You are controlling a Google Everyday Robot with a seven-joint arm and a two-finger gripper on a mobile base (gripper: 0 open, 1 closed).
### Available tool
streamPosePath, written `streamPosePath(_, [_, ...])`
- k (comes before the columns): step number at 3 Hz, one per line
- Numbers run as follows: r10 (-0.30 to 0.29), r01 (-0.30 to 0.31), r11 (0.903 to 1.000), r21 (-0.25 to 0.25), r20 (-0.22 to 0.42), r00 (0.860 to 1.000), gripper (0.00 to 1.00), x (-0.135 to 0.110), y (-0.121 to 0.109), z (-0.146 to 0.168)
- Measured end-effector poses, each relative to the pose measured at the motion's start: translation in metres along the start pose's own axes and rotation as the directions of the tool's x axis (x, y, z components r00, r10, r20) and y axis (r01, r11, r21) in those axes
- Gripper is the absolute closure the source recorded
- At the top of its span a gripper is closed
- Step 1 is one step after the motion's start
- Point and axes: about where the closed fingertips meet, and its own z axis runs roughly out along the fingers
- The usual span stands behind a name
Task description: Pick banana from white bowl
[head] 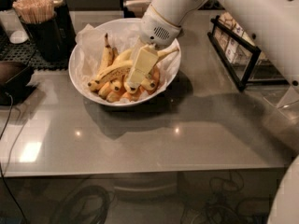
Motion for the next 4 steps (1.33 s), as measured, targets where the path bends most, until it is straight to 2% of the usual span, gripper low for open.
streamPosePath(2, [0.000,0.000,0.9999,0.010,0.018,1.000,0.91,0.003,0.003,-0.009])
streamPosePath(3, [-0.020,0.017,0.9980,0.060,0.034,0.999,1.00,-0.001,0.017,-0.042])
streamPosePath(4, [-0.034,0.027,0.9965,0.079,0.090,0.995,1.00,0.001,0.048,-0.072])
